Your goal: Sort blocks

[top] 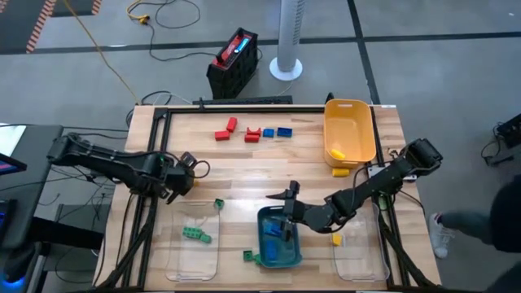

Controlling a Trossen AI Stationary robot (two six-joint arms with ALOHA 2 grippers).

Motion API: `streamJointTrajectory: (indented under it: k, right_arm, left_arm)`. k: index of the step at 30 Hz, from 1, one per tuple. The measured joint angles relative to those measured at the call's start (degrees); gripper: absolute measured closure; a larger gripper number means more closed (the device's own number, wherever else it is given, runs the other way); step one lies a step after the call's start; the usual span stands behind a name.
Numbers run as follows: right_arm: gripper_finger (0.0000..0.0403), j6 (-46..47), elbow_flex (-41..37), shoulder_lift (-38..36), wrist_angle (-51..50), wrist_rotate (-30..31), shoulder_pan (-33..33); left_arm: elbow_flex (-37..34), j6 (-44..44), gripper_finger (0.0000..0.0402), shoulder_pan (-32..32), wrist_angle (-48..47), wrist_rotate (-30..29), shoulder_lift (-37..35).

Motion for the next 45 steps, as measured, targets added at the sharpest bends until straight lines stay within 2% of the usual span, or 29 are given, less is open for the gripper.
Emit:
streamJointTrajectory:
  k: [7, 14, 20, 30, 39, 45]
  right_arm:
    - [0.0104, 0.03, 0.0, 0.0, 0.5, -0.02, 0.18]
    - [0.0104, 0.19, 0.0, 0.0, 0.54, -0.07, 0.59]
    - [0.0104, 0.17, 0.0, 0.08, 0.57, -0.07, 0.51]
    - [0.0104, 0.05, 0.0, 0.35, 0.95, -0.07, 0.42]
    - [0.0104, 0.03, 0.0, 0.42, 0.94, -0.09, 0.42]
    - [0.0104, 0.03, 0.0, 0.42, 0.94, -0.09, 0.42]
  left_arm:
    - [0.0, 2.0, 0.0235, 6.94, 0.33, 4.27, 1.66]
    - [-0.61, 8.0, 0.02, 13.64, 1.79, 6.88, 1.64]
    - [-4.02, 13.11, 0.0172, 16.31, 5.05, 8.07, 1.66]
    - [-6.43, 13.68, 0.0184, 21.28, 7.46, 14.12, 1.65]
    - [-7.3, 17.24, 0.0189, 24.64, 10.92, 14.98, 1.66]
    - [-7.23, 15.31, 0.0189, 26.87, 13.52, 12.65, 4.62]
